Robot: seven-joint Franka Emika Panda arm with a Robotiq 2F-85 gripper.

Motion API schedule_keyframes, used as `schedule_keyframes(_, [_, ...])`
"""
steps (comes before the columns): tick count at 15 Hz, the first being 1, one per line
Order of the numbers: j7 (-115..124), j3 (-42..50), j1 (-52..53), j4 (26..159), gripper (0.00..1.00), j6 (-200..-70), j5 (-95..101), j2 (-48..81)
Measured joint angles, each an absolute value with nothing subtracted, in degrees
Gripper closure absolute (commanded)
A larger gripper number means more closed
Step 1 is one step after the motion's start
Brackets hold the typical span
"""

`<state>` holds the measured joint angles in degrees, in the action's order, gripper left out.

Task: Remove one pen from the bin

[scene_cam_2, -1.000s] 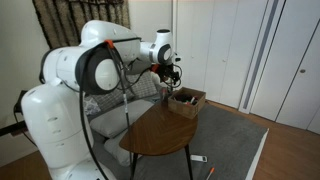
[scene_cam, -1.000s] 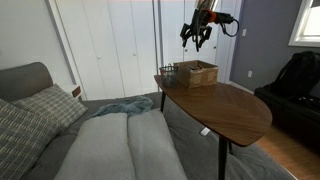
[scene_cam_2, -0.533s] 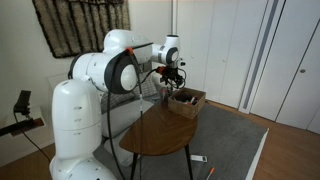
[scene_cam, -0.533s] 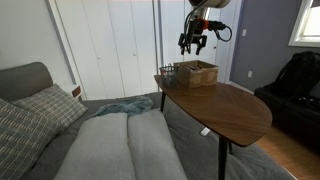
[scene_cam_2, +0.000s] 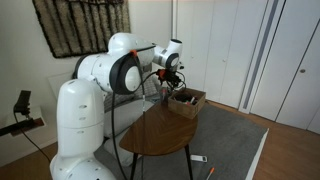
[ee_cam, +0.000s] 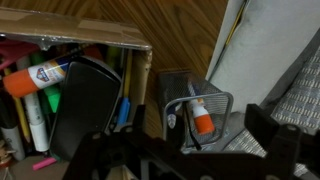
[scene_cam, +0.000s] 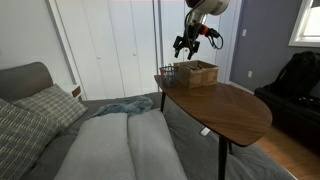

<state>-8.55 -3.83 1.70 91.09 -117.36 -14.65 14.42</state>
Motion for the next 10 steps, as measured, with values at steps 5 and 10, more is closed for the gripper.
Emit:
schedule_keyframes(5, [-13.0, -4.1, 0.7, 89.2, 0.31, -117.8, -19.1, 17.4])
schedule_keyframes(10, [-14.1, -4.2, -0.2, 85.8, 0.49, -117.8, -19.9, 20.3])
